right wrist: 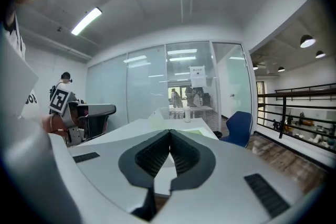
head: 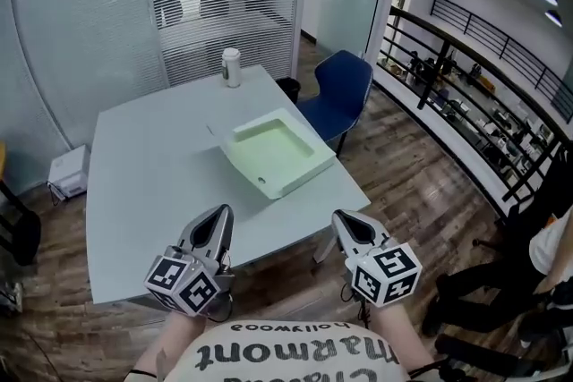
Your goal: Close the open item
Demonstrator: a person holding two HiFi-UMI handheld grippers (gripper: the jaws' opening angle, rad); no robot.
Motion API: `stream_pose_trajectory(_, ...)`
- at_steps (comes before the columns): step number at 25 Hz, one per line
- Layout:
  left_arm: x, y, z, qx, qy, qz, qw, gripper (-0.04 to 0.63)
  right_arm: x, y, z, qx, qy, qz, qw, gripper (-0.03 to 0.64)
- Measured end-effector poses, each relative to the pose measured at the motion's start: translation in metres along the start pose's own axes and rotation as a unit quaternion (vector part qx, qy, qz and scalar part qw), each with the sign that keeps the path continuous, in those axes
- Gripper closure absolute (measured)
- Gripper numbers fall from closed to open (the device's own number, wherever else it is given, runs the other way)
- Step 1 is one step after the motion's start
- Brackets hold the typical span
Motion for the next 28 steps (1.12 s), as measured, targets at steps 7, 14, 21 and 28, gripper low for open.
stream_pose_trajectory(7, 0.001, 0.024, 0.027, -0.007, 0.002, 0.004, 1.0000, 0.601, 0.000, 0.036, -0.013, 0.002, 0.011, 0.014, 1.000, 0.615)
stream_pose_trajectory(14, -0.018, 0.039, 0.032, -0.047, -0.013, 0.036, 0.9982, 0.601, -0.008, 0.058, -0.020, 0.004, 0.017, 0.036, 0.999, 0.615)
stream_pose_trajectory(21, -0.048, 0.048, 0.027, -0.039, -0.023, 0.066, 0.9968, 0.601, -0.033, 0.050, -0.036, -0.008, 0.040, 0.057, 0.998, 0.615)
stream_pose_trajectory(28, -0.050, 0.066, 0.025, -0.032, -0.019, 0.067, 0.9971, 0.601, -0.030, 0.064, -0.055, 0.007, 0.041, 0.050, 0.998, 0.615)
Point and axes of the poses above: the fingertips, and each gripper's own axes: y forward along the fingers, z to its left, x out of its top, the point moved 3 cm from there along -y, backward along the fingers
